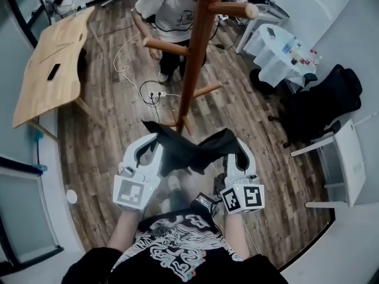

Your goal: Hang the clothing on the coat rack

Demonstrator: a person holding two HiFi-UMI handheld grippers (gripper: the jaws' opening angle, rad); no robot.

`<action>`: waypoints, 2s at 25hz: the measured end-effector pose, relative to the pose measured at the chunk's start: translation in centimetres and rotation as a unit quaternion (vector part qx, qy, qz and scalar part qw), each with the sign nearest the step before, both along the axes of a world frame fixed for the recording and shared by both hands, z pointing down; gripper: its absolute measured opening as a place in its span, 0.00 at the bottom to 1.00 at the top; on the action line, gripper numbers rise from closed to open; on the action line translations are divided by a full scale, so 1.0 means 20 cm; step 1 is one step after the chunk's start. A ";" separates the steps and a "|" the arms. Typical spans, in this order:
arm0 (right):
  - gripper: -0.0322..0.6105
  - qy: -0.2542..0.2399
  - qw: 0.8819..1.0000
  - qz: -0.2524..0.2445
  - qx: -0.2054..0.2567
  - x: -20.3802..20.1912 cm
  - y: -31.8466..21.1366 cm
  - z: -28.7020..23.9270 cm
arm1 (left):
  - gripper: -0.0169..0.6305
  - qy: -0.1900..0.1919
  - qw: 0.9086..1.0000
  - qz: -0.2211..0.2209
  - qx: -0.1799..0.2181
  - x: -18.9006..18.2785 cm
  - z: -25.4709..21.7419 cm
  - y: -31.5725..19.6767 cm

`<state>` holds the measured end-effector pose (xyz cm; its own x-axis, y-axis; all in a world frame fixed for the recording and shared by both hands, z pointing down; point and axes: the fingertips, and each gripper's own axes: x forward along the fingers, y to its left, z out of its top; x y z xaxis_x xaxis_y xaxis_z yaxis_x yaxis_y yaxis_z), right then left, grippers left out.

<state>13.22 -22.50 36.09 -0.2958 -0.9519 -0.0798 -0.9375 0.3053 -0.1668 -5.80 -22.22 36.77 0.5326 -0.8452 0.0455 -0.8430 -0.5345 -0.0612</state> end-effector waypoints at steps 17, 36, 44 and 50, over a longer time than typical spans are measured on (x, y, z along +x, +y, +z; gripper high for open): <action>0.07 -0.005 0.999 -0.035 0.019 -0.03 -0.40 -0.10 | 0.05 0.005 0.999 -0.040 0.008 -0.04 -0.08 -0.28; 0.07 0.024 0.998 -0.028 -0.046 -0.05 -0.66 0.25 | 0.05 -0.017 0.999 -0.009 -0.027 -0.04 0.19 -0.52; 0.07 0.037 0.996 -0.038 -0.070 -0.08 -0.73 0.39 | 0.05 -0.032 0.999 0.003 -0.043 -0.01 0.31 -0.57; 0.07 0.043 0.994 -0.045 -0.088 -0.14 -0.76 0.48 | 0.05 -0.034 0.998 0.008 -0.052 -0.03 0.35 -0.60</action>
